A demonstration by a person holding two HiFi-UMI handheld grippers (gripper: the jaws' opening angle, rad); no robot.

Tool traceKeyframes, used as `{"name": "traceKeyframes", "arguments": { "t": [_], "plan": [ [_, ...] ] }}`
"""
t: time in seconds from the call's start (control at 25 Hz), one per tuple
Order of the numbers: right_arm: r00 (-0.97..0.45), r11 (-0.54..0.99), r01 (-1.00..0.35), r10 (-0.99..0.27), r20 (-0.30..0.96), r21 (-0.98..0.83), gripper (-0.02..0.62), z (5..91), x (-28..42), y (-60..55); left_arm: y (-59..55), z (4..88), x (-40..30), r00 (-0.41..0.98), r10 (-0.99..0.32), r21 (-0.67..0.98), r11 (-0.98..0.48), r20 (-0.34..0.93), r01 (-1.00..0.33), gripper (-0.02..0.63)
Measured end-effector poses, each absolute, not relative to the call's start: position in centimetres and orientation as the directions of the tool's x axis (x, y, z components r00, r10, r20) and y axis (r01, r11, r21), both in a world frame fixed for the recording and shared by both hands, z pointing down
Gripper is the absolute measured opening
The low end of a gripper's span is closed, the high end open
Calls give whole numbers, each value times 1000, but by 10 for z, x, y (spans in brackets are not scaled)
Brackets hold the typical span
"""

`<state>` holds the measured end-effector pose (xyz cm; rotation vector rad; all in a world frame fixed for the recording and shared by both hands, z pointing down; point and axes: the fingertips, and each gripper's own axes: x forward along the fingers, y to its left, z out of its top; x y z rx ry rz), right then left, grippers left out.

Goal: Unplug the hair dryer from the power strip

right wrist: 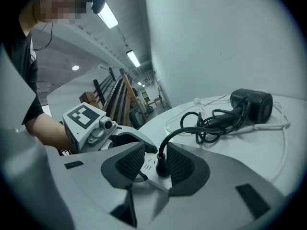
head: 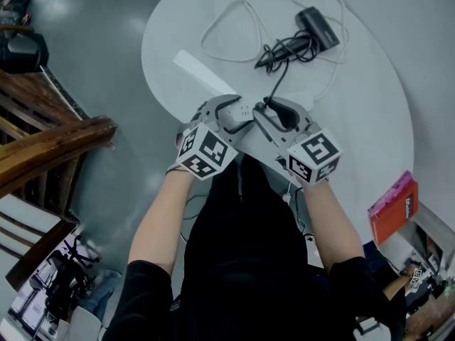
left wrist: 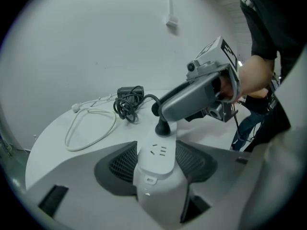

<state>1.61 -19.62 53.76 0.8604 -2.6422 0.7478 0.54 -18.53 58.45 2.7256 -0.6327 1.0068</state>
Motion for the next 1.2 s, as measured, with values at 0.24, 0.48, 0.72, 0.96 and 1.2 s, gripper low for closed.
{"name": "traceKeyframes", "arguments": {
  "t": [0.24,0.48,0.72,0.96,1.2],
  "plan": [
    [-741,706,-647,-495,454,-287,118,551,11,-200,-187,583,6,708,-329,33,-895,625,-446,258],
    [-685,693,-695,-559,467,-191,78,554,13,-202,-187,581,5,724,-340,31,-895,600,-445,256],
    [-669,689,-707,-579,467,-159,78,555,11,-201,-186,580,6,705,-326,15,-902,630,-431,255],
    [-676,652,-720,-583,451,-236,78,556,12,-202,-186,574,17,720,-318,8,-912,617,-410,204],
    [-689,637,-713,-561,458,-292,74,556,14,-204,-186,576,18,736,-301,16,-921,606,-389,201]
  ]
}}
